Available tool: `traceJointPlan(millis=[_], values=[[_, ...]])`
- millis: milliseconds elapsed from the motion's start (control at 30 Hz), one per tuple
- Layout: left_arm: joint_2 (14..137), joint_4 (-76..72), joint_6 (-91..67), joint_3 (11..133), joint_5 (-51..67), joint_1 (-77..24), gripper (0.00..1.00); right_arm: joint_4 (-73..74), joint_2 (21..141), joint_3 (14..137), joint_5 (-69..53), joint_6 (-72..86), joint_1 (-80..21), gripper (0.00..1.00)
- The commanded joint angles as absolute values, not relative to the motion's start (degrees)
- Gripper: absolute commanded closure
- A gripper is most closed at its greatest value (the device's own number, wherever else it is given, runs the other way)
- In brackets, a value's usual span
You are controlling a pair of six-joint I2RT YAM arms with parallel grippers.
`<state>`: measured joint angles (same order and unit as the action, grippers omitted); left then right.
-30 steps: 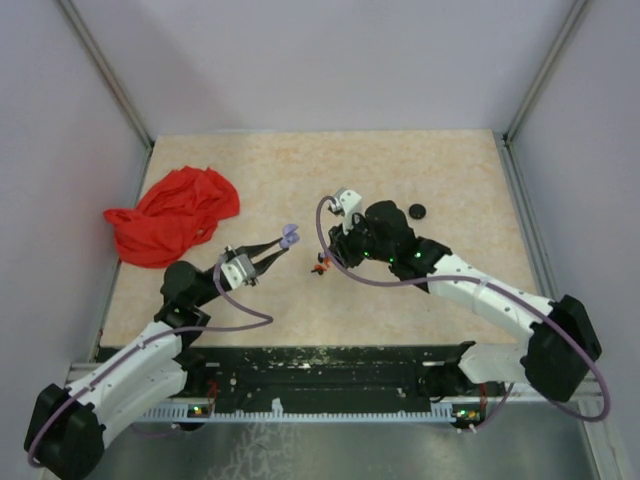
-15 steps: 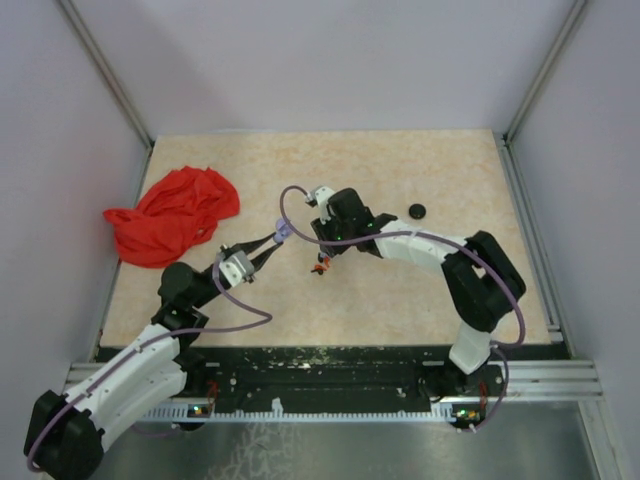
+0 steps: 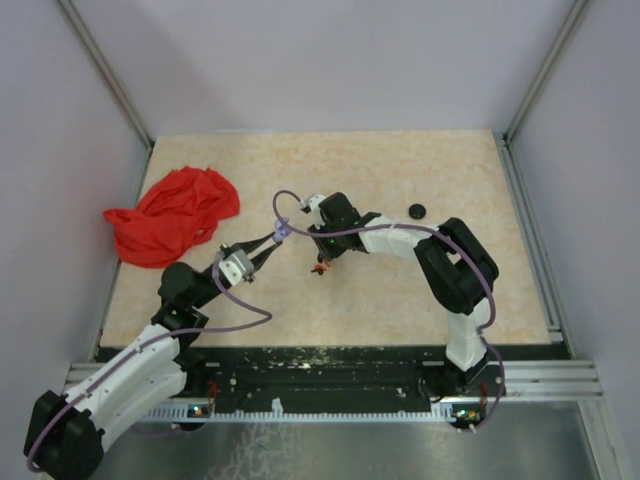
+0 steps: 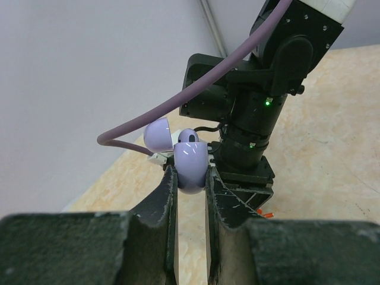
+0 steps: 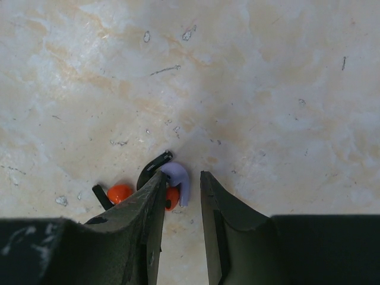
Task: Insert the wireless bluetooth earbuds into the charging case
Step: Move the earbud to the center of the board.
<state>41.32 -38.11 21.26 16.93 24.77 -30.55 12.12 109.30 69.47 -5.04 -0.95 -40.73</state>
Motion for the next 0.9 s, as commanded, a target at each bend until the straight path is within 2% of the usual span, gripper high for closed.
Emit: traceJointPlan(millis=[0, 300, 600, 733, 867], values=[[40.84, -39.16, 20.79, 18.46, 24.87, -30.68, 1.00, 12.27, 110.78, 73.02, -4.65, -1.73, -41.08, 0.70], [41.12, -39.02, 20.82, 18.54, 25.30, -30.70, 1.00, 16.30, 113.01, 74.13, -0.71, -2.38, -42.29, 0.73], [41.35, -39.11, 20.64, 18.54, 25.67, -30.74, 1.00, 20.05, 110.62, 74.41, 12.14, -3.41, -42.13, 0.82], [41.39, -39.11, 20.65, 18.54, 25.78, -30.70, 1.00, 21.80, 108.59, 73.56, 18.63, -3.70, -41.98, 0.89], [41.57, -39.20, 20.53, 18.54, 26.17, -30.68, 1.00, 24.11, 107.24, 72.02, 21.74, -2.51, -41.71, 0.91]])
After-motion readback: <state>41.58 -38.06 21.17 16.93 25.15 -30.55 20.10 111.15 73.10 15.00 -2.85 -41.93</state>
